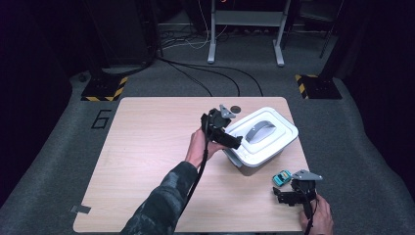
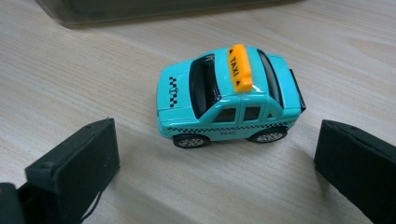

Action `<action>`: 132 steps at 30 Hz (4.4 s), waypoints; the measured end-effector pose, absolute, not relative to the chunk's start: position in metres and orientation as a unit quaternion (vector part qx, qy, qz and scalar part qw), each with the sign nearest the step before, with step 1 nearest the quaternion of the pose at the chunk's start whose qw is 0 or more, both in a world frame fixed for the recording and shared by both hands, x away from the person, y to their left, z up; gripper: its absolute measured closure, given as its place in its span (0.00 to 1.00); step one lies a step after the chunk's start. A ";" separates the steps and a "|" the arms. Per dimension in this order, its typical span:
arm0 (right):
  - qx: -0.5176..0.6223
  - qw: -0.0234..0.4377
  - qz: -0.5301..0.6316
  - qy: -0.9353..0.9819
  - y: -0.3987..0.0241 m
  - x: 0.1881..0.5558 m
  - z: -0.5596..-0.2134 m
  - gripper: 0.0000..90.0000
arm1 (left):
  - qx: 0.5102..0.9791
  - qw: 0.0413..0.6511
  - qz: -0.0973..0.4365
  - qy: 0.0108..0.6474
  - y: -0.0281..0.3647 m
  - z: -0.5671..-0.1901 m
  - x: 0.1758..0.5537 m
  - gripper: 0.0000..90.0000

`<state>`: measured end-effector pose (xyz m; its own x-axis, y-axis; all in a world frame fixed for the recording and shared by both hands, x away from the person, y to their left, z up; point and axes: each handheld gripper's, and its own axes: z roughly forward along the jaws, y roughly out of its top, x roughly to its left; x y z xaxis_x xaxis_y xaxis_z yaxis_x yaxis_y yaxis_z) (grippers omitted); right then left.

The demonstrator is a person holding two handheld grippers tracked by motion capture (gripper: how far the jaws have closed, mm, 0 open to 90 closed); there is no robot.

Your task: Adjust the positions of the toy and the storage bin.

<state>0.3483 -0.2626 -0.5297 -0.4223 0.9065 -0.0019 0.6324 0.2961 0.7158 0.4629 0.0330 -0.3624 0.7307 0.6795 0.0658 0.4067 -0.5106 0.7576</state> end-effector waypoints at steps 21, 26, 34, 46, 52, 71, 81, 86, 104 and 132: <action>0.498 0.209 0.329 0.775 -0.262 0.348 -0.530 0.00 | 0.858 0.398 0.155 0.285 -0.018 -0.387 0.476 0.53; 0.497 0.209 0.329 0.775 -0.262 0.348 -0.530 0.00 | 0.862 0.391 0.159 0.282 -0.023 -0.392 0.474 0.69; 0.497 0.209 0.329 0.776 -0.262 0.348 -0.530 0.00 | 0.853 0.398 0.154 0.300 -0.018 -0.393 0.473 0.74; 0.497 0.209 0.329 0.776 -0.262 0.348 -0.530 0.00 | 0.850 0.398 0.152 0.310 0.002 -0.393 0.463 0.75; 0.494 0.209 0.327 0.778 -0.263 0.348 -0.530 0.00 | 0.850 0.395 0.150 0.314 0.017 -0.393 0.458 0.75; 0.495 0.208 0.327 0.778 -0.263 0.348 -0.530 0.00 | 0.836 0.395 0.161 0.345 0.059 -0.394 0.423 0.75; 0.495 0.209 0.327 0.777 -0.263 0.348 -0.530 0.00 | 0.824 0.391 0.177 0.370 0.077 -0.395 0.402 0.75; 0.495 0.209 0.328 0.777 -0.263 0.348 -0.530 0.00 | 0.815 0.394 0.183 0.383 0.086 -0.397 0.392 0.75; 0.495 0.209 0.327 0.777 -0.263 0.348 -0.530 0.00 | 0.798 0.394 0.195 0.412 0.110 -0.398 0.361 0.75; 0.495 0.209 0.327 0.777 -0.263 0.348 -0.530 0.00 | 0.790 0.417 0.159 0.420 0.112 -0.399 0.350 0.74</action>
<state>0.3482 -0.2627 -0.5297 -0.4227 0.9063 -0.0017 0.6328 0.2964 0.7153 0.3499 0.1116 -0.3992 0.5966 0.7964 -0.0995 0.5314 -0.2990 0.7926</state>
